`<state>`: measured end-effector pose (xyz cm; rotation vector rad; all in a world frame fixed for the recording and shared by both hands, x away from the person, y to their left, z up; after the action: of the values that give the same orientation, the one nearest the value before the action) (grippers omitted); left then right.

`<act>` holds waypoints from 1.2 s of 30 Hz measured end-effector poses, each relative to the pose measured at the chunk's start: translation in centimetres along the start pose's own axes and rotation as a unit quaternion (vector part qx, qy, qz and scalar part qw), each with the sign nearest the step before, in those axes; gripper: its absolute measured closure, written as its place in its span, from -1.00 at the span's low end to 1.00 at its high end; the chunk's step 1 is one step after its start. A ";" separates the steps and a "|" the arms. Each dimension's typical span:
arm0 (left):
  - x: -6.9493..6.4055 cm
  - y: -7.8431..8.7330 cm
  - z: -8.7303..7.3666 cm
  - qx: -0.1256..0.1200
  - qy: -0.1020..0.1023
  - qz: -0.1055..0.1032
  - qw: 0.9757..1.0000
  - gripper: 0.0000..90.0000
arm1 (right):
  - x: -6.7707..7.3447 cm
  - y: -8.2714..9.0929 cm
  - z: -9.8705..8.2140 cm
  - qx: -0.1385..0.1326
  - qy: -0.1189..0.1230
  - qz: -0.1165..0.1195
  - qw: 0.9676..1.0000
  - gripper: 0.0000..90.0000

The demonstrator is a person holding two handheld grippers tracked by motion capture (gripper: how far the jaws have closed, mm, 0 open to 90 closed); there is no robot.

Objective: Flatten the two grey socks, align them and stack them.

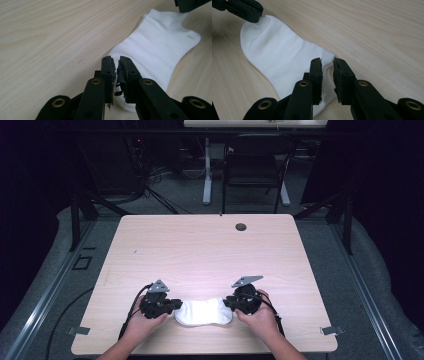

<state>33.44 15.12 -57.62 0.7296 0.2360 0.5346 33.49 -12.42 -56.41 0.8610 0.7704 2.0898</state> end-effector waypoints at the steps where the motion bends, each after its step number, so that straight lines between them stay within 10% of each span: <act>1: 0.0 0.3 0.2 -0.009 -0.002 -0.001 1.000 0.76 | 0.1 0.2 0.0 -0.005 0.002 -0.001 1.000 0.70; 18: -1.7 0.4 0.0 -0.001 -0.025 0.005 1.000 0.46 | 2.2 -0.5 -1.6 -0.002 0.062 -0.015 0.998 0.54; 36: -2.3 -1.2 -1.1 0.030 -0.046 0.005 0.998 0.45 | 1.5 -1.4 -3.0 0.009 0.048 -0.016 0.999 0.53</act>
<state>31.56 13.76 -59.17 0.8128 0.1640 0.5046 31.01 -11.14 -58.76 0.7584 0.8488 2.1113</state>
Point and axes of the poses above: each handheld gripper's, and its own axes: y roughly backward along the jaws, z roughly out of its top, x roughly to its left, the point moved 3 cm from there along -y, roughly forward along the jaws, and after that the axes turned 14 degrees about -y, right-handed, at the moved point
